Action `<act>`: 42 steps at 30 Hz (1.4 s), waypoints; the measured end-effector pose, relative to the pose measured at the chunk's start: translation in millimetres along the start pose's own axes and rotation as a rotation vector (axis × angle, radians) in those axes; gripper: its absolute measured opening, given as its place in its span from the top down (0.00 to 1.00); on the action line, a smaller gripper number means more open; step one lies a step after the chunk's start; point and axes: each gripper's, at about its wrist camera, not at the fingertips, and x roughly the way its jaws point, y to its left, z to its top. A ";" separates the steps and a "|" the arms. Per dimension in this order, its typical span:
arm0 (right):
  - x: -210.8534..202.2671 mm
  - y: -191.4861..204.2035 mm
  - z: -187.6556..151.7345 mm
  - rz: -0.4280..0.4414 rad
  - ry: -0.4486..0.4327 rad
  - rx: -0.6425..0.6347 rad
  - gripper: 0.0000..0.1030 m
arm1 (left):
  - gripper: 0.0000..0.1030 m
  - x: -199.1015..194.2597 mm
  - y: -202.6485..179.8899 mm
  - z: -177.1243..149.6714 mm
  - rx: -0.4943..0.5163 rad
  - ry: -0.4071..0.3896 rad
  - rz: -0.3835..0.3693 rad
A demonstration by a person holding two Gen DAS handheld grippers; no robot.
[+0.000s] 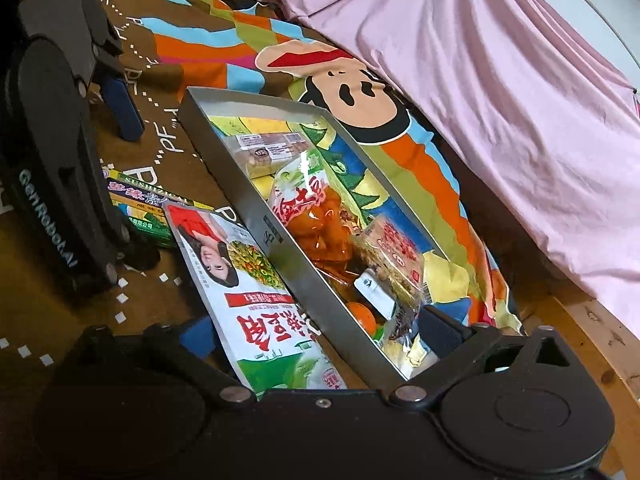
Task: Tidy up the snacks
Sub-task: 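Grasp the yellow cracker packet with left tool while right tool grasps the woman-picture packet, then lift the cracker packet with the left tool while the right tool lifts the woman-picture packet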
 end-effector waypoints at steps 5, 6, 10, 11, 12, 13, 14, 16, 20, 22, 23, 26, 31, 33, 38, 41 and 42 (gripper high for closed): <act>-3.4 0.4 2.8 0.036 -0.004 -0.004 0.32 | 0.16 -1.7 -2.9 2.6 -0.013 0.008 -0.048; -4.2 0.5 3.8 0.037 -0.004 -0.007 0.43 | 0.18 -2.6 -2.5 3.3 -0.023 0.008 -0.057; -4.4 -1.4 4.8 0.036 0.004 -0.004 0.57 | 0.36 -3.9 0.6 5.6 -0.048 0.026 -0.106; -3.6 -1.8 4.5 0.039 0.007 -0.004 0.57 | 0.38 -3.1 1.5 6.2 -0.052 0.033 -0.116; -2.3 -1.6 3.8 0.040 0.009 -0.007 0.56 | 0.38 -2.2 2.3 6.7 -0.055 0.039 -0.119; 0.3 -0.8 3.0 0.037 0.011 -0.016 0.55 | 0.38 -0.8 3.0 7.4 -0.055 0.046 -0.121; 3.8 -0.2 1.6 0.037 0.015 -0.022 0.54 | 0.38 1.1 3.7 8.2 -0.052 0.053 -0.126; 10.8 0.7 -0.4 0.040 0.020 -0.023 0.54 | 0.38 4.1 4.5 9.8 -0.043 0.064 -0.132; 17.6 2.9 -2.3 0.030 0.010 -0.037 0.55 | 0.36 9.4 4.6 14.2 -0.020 0.083 -0.142; 17.8 3.4 -2.1 0.040 0.000 -0.046 0.60 | 0.36 10.2 4.6 15.2 -0.017 0.086 -0.145; 17.0 3.8 -2.1 0.047 -0.004 -0.048 0.70 | 0.41 9.8 5.1 14.9 -0.023 0.084 -0.144; 15.0 5.7 0.0 0.063 0.001 -0.055 0.81 | 0.47 6.5 6.6 14.1 -0.059 0.091 -0.149; 6.5 -10.9 10.6 0.121 0.035 0.067 0.82 | 0.48 -2.6 12.2 12.9 -0.165 0.129 -0.144; -0.4 -20.9 15.7 0.144 0.051 0.144 0.82 | 0.48 -7.7 18.7 11.6 -0.250 0.148 -0.147; -19.6 -48.2 24.5 0.216 0.100 0.361 0.82 | 0.48 -22.8 39.2 1.5 -0.511 0.191 -0.164; -29.5 -64.5 24.0 0.273 0.135 0.505 0.82 | 0.48 -33.8 47.2 -8.2 -0.634 0.187 -0.168; -32.8 -69.5 23.4 0.291 0.146 0.551 0.82 | 0.48 -38.4 47.4 -11.4 -0.654 0.182 -0.158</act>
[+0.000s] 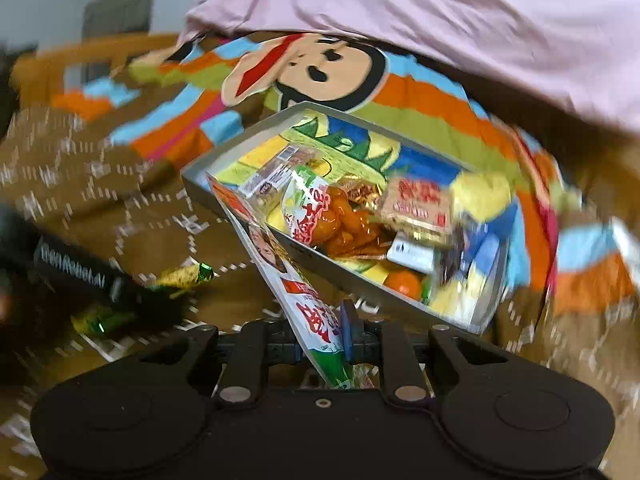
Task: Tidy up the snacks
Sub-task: 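Lift the cracker packet with the left tool while the right tool lifts the woman-picture packet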
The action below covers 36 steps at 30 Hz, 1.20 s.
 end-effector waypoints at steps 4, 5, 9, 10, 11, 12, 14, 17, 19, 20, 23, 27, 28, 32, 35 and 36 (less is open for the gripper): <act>-17.8 -22.6 3.7 0.120 0.046 0.256 0.88 | 0.48 -12.6 4.0 -11.8 -0.069 -0.029 0.004; -19.9 -27.4 3.2 0.148 0.059 0.312 0.88 | 0.48 -14.4 5.3 -14.2 -0.087 -0.033 -0.002; -19.4 -35.7 0.5 0.169 0.083 0.388 0.88 | 0.48 -16.2 8.0 -19.8 -0.106 -0.045 -0.009; -15.9 -36.5 -1.1 0.167 0.089 0.394 0.88 | 0.48 -15.5 7.6 -19.6 -0.101 -0.043 -0.006; -12.4 -37.0 -2.5 0.171 0.094 0.403 0.87 | 0.48 -15.0 7.5 -19.3 -0.098 -0.043 -0.005; -8.4 -37.8 -3.8 0.175 0.096 0.409 0.87 | 0.48 -14.6 7.5 -18.8 -0.097 -0.044 -0.007; -1.8 -36.7 -5.0 0.173 0.093 0.398 0.87 | 0.48 -14.0 7.9 -18.7 -0.096 -0.048 -0.011; 9.4 -34.2 -5.7 0.185 0.108 0.383 0.83 | 0.48 -12.1 8.4 -19.2 -0.092 -0.051 -0.018; 15.3 -30.1 -7.9 0.188 0.122 0.362 0.80 | 0.48 -9.7 8.4 -19.5 -0.081 -0.047 -0.022; 16.7 -27.8 -8.5 0.180 0.124 0.341 0.80 | 0.48 -8.6 8.3 -19.6 -0.076 -0.047 -0.022; 20.1 -21.3 -9.7 0.145 0.120 0.286 0.81 | 0.48 -6.4 8.7 -20.0 -0.076 -0.047 -0.022; 20.0 -22.0 -11.6 0.132 0.102 0.298 0.89 | 0.48 -7.5 3.9 -19.8 -0.056 -0.056 -0.004; 18.0 -21.0 -11.5 0.130 0.095 0.292 0.89 | 0.48 -9.1 2.6 -20.1 -0.056 -0.065 -0.001; 6.8 -13.6 -9.3 0.116 0.059 0.246 0.90 | 0.48 -16.8 -5.9 -20.4 -0.034 -0.099 0.014; -1.8 -9.9 -6.5 0.113 0.019 0.221 0.90 | 0.48 -24.6 -12.5 -19.7 -0.022 -0.131 0.027; -4.8 -9.1 -5.5 0.111 0.004 0.212 0.90 | 0.48 -26.9 -12.9 -18.9 -0.024 -0.136 0.023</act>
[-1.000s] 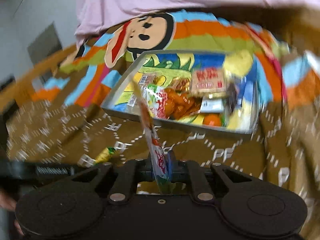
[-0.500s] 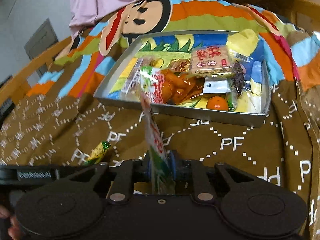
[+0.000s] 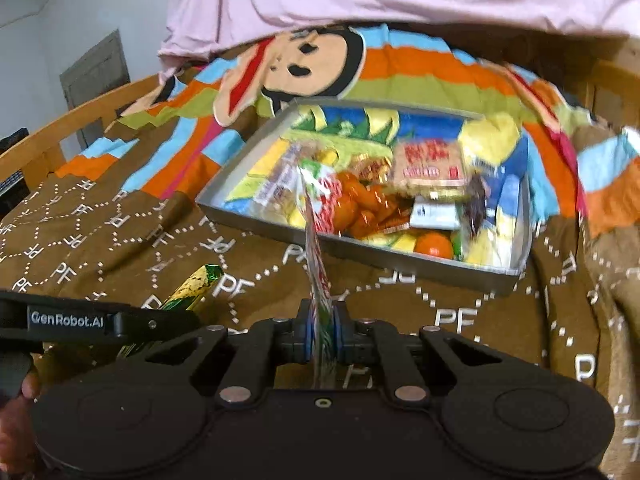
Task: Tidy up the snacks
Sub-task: 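Lift the cracker packet with the left tool while the right tool lifts the woman-picture packet, then carry the cracker packet over the tray with left tool while right tool carries its packet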
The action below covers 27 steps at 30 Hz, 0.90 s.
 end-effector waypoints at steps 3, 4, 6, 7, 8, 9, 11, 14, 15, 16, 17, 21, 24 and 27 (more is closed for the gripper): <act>-6.1 1.5 2.5 0.003 -0.034 -0.009 0.90 | 0.48 -7.4 -4.1 3.0 0.001 -0.023 0.002; -8.0 2.1 3.4 0.004 -0.046 -0.010 0.90 | 0.48 -9.7 -6.1 3.5 0.008 -0.032 0.005; -10.3 2.3 4.5 0.004 -0.066 -0.011 0.90 | 0.48 -13.5 -10.3 5.2 0.021 -0.048 0.008; -11.6 2.2 5.3 0.005 -0.080 -0.010 0.90 | 0.48 -14.6 -12.1 5.9 0.025 -0.055 0.007; -12.3 2.2 6.0 0.006 -0.092 -0.008 0.90 | 0.48 -15.5 -13.7 7.0 0.027 -0.060 0.005; -13.1 2.0 6.8 0.007 -0.104 -0.006 0.90 | 0.48 -16.3 -15.3 8.8 0.031 -0.067 0.000; -13.3 1.8 9.6 0.014 -0.136 0.000 0.90 | 0.48 -16.8 -18.6 14.0 0.042 -0.080 -0.005; -11.3 2.6 13.1 0.026 -0.180 0.002 0.90 | 0.48 -18.7 -19.5 25.3 0.036 -0.108 -0.004; -10.2 3.1 13.9 0.027 -0.188 0.002 0.90 | 0.48 -19.2 -19.1 29.7 0.028 -0.118 -0.005; -9.4 3.1 14.3 0.027 -0.194 0.004 0.90 | 0.48 -19.1 -19.2 32.5 0.021 -0.125 -0.005; -7.8 3.1 15.2 0.027 -0.199 0.006 0.90 | 0.48 -19.4 -19.1 35.8 0.016 -0.133 -0.005; 2.9 5.1 25.6 0.013 -0.248 -0.024 0.90 | 0.48 -16.0 -17.9 56.9 0.012 -0.161 0.005; 15.4 0.5 45.2 0.028 -0.288 0.001 0.90 | 0.48 -4.4 -17.4 78.7 0.053 -0.178 0.029; 34.1 -9.7 69.8 0.066 -0.327 0.081 0.90 | 0.48 13.2 -17.6 104.5 0.074 -0.188 0.052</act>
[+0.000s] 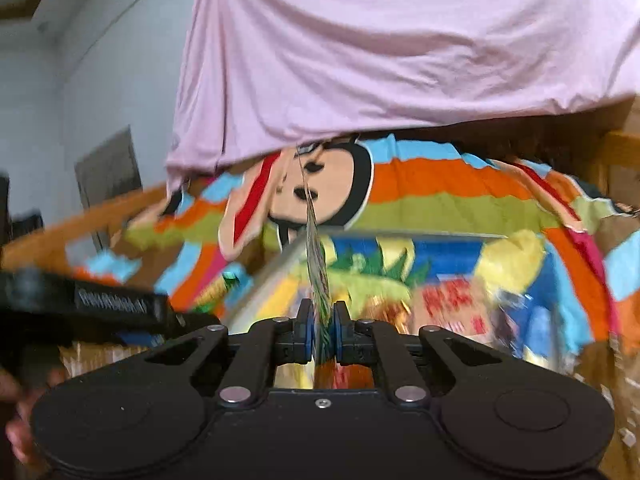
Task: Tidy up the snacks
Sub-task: 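Carry the cracker packet over the tray with left tool while right tool carries its packet, then open the left tool over the tray while the right tool releases the woman-picture packet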
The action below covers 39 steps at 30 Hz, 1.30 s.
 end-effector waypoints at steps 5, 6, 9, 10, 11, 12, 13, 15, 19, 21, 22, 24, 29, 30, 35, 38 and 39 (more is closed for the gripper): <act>49.5 -13.5 18.4 0.034 -0.034 0.077 0.90 | 0.48 46.2 -0.7 31.2 0.026 -0.010 -0.005; 54.8 -15.6 17.6 0.038 -0.036 0.063 0.90 | 0.48 57.3 -1.0 36.2 0.028 -0.005 0.000; 76.4 -27.5 11.4 0.054 -0.018 0.072 0.90 | 0.48 84.9 -1.2 43.8 0.036 0.012 0.017; 82.7 -31.1 8.8 0.061 -0.014 0.083 0.90 | 0.48 91.5 -1.4 45.0 0.041 0.014 0.028; 88.9 -34.4 6.5 0.066 -0.011 0.091 0.90 | 0.48 97.8 -2.0 46.3 0.047 0.017 0.040; 94.8 -37.0 3.9 0.067 -0.006 0.097 0.90 | 0.48 103.3 -2.6 47.0 0.054 0.018 0.051; 101.7 -40.2 1.9 0.070 0.004 0.109 0.90 | 0.48 107.2 -3.2 47.1 0.062 0.020 0.058; 111.9 -46.6 -0.7 0.086 0.027 0.137 0.90 | 0.48 114.3 -6.0 45.7 0.083 0.029 0.082; 123.6 -51.7 -3.8 0.083 0.065 0.147 0.90 | 0.48 124.8 -11.6 41.9 0.084 0.036 0.110; 127.2 -54.0 -3.8 0.078 0.086 0.153 0.88 | 0.48 128.0 -14.7 39.3 0.077 0.032 0.114; 128.0 -54.5 -3.5 0.070 0.090 0.148 0.87 | 0.48 128.3 -16.7 38.4 0.077 0.025 0.115; 128.1 -53.3 -3.2 0.041 0.089 0.118 0.79 | 0.48 129.4 -20.7 37.3 0.079 0.015 0.119; 128.4 -57.0 -3.9 -0.005 0.091 0.105 0.71 | 0.47 132.0 -25.2 37.3 0.069 0.013 0.117; 127.7 -56.5 -3.9 -0.019 0.087 0.096 0.64 | 0.47 132.3 -25.4 37.3 0.065 0.013 0.116; 126.3 -53.1 -3.4 -0.056 0.069 0.049 0.43 | 0.43 132.6 -22.6 37.7 0.057 0.012 0.108; 124.4 -48.9 -3.1 -0.087 0.050 0.006 0.30 | 0.35 130.2 -20.6 37.9 0.057 -0.010 0.113; 123.8 -48.0 -2.9 -0.097 0.044 -0.008 0.26 | 0.34 129.6 -19.3 38.7 0.052 -0.012 0.116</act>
